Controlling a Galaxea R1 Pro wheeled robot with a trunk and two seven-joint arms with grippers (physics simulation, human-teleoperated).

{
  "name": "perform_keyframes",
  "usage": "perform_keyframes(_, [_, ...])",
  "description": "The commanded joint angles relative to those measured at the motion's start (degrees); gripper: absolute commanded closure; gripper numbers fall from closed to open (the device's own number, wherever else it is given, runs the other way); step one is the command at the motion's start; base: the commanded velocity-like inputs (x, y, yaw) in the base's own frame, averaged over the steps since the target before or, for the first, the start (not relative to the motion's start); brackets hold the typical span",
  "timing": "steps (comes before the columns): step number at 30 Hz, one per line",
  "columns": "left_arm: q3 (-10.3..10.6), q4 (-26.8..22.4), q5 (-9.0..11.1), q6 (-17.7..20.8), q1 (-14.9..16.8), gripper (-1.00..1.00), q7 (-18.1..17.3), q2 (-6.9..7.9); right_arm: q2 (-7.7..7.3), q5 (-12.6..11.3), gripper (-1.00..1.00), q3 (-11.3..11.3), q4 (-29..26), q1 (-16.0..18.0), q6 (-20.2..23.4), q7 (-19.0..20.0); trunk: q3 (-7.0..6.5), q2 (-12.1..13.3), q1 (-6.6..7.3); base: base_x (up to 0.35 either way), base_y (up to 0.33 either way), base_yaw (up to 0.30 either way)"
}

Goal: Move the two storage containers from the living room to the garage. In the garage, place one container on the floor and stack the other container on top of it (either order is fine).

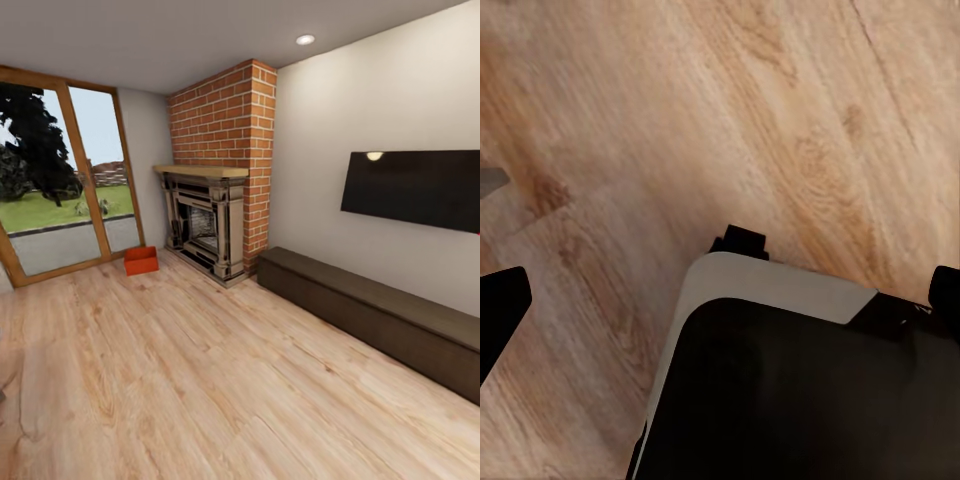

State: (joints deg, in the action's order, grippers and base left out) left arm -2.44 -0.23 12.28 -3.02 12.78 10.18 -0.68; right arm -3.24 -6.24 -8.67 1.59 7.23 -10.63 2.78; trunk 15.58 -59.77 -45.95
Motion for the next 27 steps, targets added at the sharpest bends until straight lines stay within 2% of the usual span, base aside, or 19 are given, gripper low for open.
perform_keyframes(1, [-0.21, 0.05, 0.20, -0.23, 0.05, -1.00, 0.11, -0.02, -0.01, -0.61, -1.00, -0.41, 0.17, 0.07, -0.35, 0.29, 0.07, -0.04, -0.04, 0.322, 0.000, 0.269])
perform_keyframes(27, [-0.20, 0.05, 0.20, -0.23, 0.05, -1.00, 0.11, -0.02, -0.01, -0.62, -1.00, -0.39, 0.17, 0.07, -0.35, 0.29, 0.07, -0.04, -0.04, 0.322, 0.000, 0.270])
